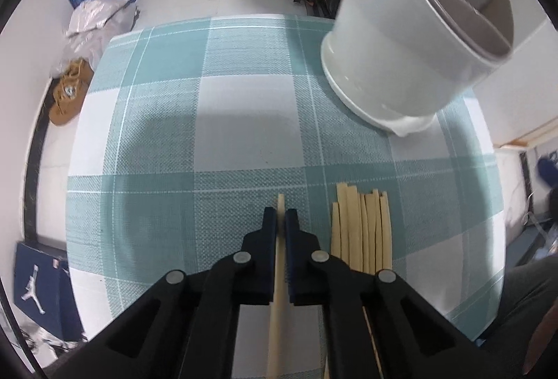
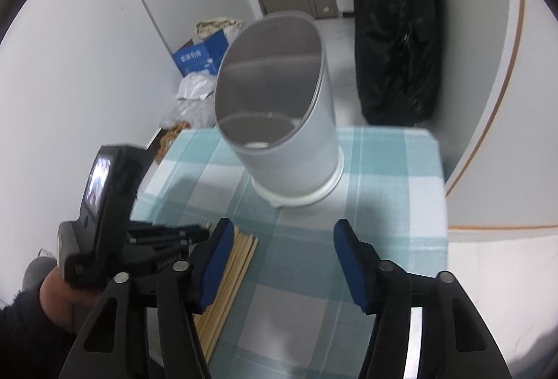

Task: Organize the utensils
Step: 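Grasp a chopstick from the bundle with the right tool while the left tool holds its chopstick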

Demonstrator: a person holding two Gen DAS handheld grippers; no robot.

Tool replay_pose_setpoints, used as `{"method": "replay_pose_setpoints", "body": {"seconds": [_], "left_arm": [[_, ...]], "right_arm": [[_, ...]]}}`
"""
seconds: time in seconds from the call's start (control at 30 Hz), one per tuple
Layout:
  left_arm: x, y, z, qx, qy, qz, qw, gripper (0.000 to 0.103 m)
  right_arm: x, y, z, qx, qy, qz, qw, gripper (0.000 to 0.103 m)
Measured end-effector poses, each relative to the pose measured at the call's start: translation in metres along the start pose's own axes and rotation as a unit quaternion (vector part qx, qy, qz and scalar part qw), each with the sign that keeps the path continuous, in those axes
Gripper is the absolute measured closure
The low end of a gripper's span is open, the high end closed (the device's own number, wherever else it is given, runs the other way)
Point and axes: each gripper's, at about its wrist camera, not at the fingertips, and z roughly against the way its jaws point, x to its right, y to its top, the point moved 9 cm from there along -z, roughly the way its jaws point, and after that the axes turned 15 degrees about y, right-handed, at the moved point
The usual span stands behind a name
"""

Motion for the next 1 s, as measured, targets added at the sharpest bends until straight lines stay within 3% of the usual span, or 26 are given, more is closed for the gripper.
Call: {"method": "replay_pose_setpoints", "body": {"seconds": [0.13, 0.27, 0.47, 0.83, 1.0], "left_arm": [[-0.008, 0.002, 0.003, 0.014, -0.009, 0.015, 0.9997, 0.102], [-0.016, 0.004, 0.010, 0.015, -0.044, 0.044, 0.9979, 0.102], [-0.028, 0.012, 0.039, 0.069, -0.072, 0.068, 0.9927, 0.102], [-0.049, 0.021, 0.050, 0.104, -0.103, 0.102, 0.9839, 0.102], [-0.052, 0.019, 0.056, 0.109, -0.116, 0.107, 0.9814, 0.102]], "right_arm": [[0.000, -0.014, -0.020, -0.038, 0.023, -0.027, 0.999, 0.059], [-0.001, -0.027, -0.041, -0.075, 0.039, -0.051, 0.995, 0.073], [-0.014, -0.035, -0.070, -0.101, 0.076, -0.082, 0.989, 0.077], [-0.021, -0.028, -0.130, -0.152, 0.056, -0.100, 0.982, 0.083], [-0.029, -0.027, -0.142, -0.171, 0.011, -0.073, 0.983, 0.085]]}}
